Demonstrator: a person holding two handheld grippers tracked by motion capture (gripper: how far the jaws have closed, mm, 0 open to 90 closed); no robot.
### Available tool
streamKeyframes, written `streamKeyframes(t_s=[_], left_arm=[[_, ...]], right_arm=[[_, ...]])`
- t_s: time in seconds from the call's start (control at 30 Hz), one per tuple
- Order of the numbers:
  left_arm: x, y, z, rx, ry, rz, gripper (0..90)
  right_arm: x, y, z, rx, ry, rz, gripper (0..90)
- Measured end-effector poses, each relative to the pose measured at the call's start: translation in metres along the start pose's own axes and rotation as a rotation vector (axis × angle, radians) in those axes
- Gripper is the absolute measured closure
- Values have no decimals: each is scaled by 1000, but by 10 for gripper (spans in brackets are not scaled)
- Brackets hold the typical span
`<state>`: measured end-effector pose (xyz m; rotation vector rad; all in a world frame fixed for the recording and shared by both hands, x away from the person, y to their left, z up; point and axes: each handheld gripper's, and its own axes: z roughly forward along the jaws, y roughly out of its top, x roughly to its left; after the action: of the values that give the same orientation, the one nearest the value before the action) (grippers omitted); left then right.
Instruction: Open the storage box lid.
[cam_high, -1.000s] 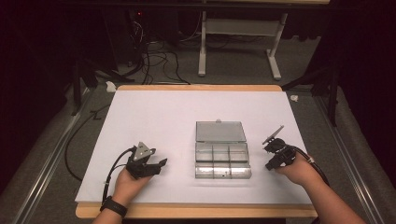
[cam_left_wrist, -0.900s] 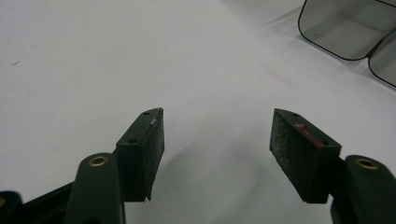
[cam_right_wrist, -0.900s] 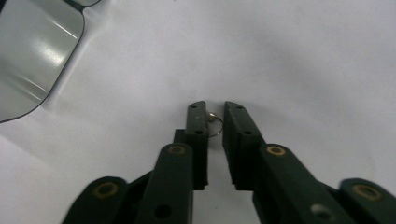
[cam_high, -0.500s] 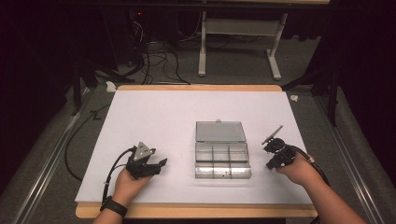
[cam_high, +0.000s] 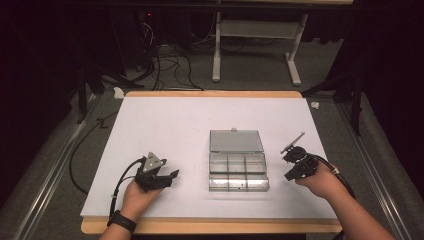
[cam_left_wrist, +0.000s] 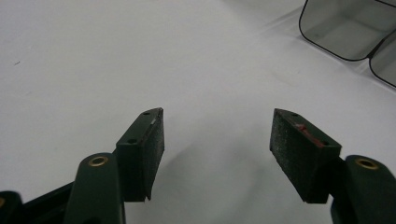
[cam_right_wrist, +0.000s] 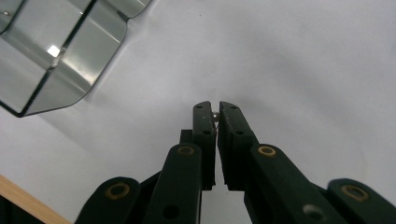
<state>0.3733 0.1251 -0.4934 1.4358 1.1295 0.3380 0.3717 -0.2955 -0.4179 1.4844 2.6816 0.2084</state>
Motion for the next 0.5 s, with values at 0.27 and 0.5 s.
streamKeyframes(t_s=[0.27,0.5], left_arm=[[1,0,0,6,2,0,359],[1,0,-1,7,1,3,358]], right_arm=[[4,1,-10,-8,-2,-11,869],[8,3,-15,-16,0,-32,869]])
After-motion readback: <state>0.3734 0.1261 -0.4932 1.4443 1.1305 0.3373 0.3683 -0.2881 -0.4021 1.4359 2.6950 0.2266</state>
